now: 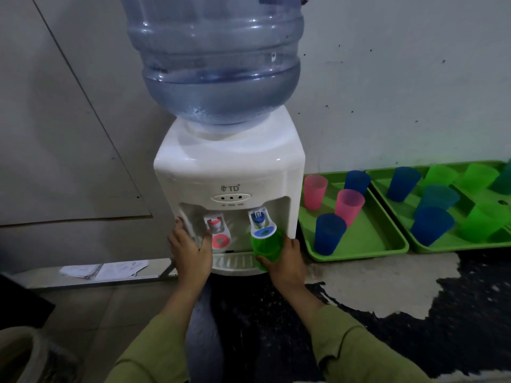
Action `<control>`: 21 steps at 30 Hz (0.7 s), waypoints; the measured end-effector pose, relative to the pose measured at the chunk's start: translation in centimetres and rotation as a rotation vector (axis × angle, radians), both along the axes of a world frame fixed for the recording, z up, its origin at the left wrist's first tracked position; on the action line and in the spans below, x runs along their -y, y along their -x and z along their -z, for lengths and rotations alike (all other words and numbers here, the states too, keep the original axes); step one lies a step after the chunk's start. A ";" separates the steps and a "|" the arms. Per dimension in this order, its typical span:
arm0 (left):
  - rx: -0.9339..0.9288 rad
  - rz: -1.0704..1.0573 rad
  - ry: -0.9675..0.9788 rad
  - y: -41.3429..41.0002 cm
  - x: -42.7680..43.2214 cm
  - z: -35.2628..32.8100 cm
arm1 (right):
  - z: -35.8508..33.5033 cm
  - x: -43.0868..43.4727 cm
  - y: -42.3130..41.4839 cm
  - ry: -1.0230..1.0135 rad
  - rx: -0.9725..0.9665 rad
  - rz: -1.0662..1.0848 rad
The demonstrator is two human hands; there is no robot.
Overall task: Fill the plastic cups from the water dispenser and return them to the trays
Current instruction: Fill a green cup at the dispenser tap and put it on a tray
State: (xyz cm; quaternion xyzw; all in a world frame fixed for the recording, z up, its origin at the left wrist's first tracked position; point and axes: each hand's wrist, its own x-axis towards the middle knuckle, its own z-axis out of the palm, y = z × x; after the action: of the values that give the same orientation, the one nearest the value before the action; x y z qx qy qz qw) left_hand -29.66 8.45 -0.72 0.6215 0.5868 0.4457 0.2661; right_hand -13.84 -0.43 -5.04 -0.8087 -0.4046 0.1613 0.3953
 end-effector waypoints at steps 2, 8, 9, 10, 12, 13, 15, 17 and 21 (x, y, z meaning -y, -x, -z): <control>-0.007 -0.001 0.000 0.0 0.0 0.1 | 0.0 -0.1 0.0 0.009 0.008 -0.001; -0.010 0.015 0.005 0.2 0.0 0.0 | 0.0 -0.1 0.0 0.019 0.017 -0.002; -0.009 0.020 0.010 0.2 0.0 -0.1 | 0.1 -0.1 0.0 0.013 0.022 -0.005; -0.011 0.024 0.016 0.3 0.0 -0.1 | 0.1 -0.1 0.1 0.009 0.028 -0.009; -0.018 0.031 0.020 0.4 0.0 -0.1 | 0.0 -0.2 0.1 0.011 0.035 -0.008; -0.019 0.034 0.018 0.5 0.0 -0.1 | 0.0 -0.2 0.1 0.012 0.035 -0.006; -0.019 0.035 0.023 0.5 0.0 -0.2 | 0.0 -0.3 0.2 0.014 0.036 -0.005; -0.014 0.038 0.027 0.5 0.1 -0.2 | 0.1 -0.3 0.2 0.018 0.046 -0.004; 0.011 0.042 0.059 0.2 0.3 -0.5 | 0.1 -0.3 0.2 0.007 0.045 -0.002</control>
State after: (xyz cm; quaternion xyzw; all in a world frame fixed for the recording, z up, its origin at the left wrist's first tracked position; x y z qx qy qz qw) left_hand -29.90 8.17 -0.26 0.6230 0.5852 0.4259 0.2967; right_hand -14.03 -0.14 -5.18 -0.8131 -0.4136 0.1450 0.3831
